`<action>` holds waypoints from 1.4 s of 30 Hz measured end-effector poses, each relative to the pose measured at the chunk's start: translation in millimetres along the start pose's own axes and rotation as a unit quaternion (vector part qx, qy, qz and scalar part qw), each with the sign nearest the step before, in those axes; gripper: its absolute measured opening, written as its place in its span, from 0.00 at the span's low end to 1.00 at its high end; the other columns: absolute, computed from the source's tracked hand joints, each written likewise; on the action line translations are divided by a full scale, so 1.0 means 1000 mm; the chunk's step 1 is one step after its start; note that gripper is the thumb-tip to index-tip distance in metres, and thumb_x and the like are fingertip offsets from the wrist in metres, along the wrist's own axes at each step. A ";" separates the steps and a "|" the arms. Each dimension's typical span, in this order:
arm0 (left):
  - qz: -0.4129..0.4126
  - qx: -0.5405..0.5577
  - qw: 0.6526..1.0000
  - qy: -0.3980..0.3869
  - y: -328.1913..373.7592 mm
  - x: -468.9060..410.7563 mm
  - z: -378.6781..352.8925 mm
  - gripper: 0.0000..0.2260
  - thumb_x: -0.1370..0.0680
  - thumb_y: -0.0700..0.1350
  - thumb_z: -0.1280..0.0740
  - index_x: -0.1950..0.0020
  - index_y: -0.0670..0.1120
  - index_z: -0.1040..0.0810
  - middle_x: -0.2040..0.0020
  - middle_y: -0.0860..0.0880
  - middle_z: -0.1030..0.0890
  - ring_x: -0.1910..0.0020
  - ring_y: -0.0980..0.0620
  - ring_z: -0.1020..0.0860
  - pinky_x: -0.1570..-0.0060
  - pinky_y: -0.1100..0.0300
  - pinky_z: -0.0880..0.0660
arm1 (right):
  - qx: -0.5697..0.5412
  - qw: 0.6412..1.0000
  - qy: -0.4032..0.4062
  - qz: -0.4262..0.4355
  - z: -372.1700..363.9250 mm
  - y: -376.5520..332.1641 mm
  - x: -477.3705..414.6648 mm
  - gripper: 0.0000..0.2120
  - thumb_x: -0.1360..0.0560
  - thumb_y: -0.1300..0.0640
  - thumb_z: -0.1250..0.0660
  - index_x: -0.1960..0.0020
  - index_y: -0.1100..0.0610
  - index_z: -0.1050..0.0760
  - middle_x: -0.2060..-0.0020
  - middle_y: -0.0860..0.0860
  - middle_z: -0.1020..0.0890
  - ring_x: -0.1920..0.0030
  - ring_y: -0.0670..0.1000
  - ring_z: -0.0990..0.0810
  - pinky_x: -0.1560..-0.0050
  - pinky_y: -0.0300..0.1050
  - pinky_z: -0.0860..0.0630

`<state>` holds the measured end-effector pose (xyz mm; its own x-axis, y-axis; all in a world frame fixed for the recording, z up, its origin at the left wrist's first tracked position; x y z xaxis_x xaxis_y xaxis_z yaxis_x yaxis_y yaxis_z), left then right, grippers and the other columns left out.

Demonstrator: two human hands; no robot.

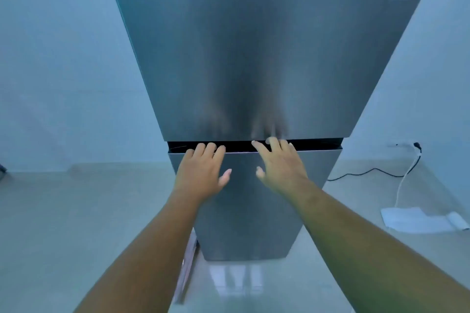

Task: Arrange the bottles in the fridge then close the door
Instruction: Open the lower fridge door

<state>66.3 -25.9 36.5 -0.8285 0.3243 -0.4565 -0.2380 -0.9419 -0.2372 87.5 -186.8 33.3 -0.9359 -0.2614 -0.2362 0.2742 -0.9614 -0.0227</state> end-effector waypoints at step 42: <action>0.150 0.094 0.982 0.072 -0.036 0.003 -0.070 0.05 0.25 0.44 0.26 0.52 0.45 0.20 0.60 0.45 0.24 0.60 0.41 0.28 0.44 0.43 0.26 | 0.013 0.997 0.037 -0.066 -0.053 -0.003 -0.031 0.04 0.23 0.57 0.35 0.49 0.52 0.28 0.57 0.56 0.27 0.53 0.59 0.29 0.48 0.54 0.33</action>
<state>107.7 15.6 -16.7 -0.7986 0.0256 -0.6014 -0.0945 -0.9920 0.0832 127.7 -171.6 -10.8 -0.9440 -0.1268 -0.3047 0.1436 -0.9891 -0.0334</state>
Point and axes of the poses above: each hand's wrist, its own x-axis away from the middle knuckle, its own z-axis out of the back of the hand, y = z × x, the point moved 8 cm from there along -x, towards the middle knuckle
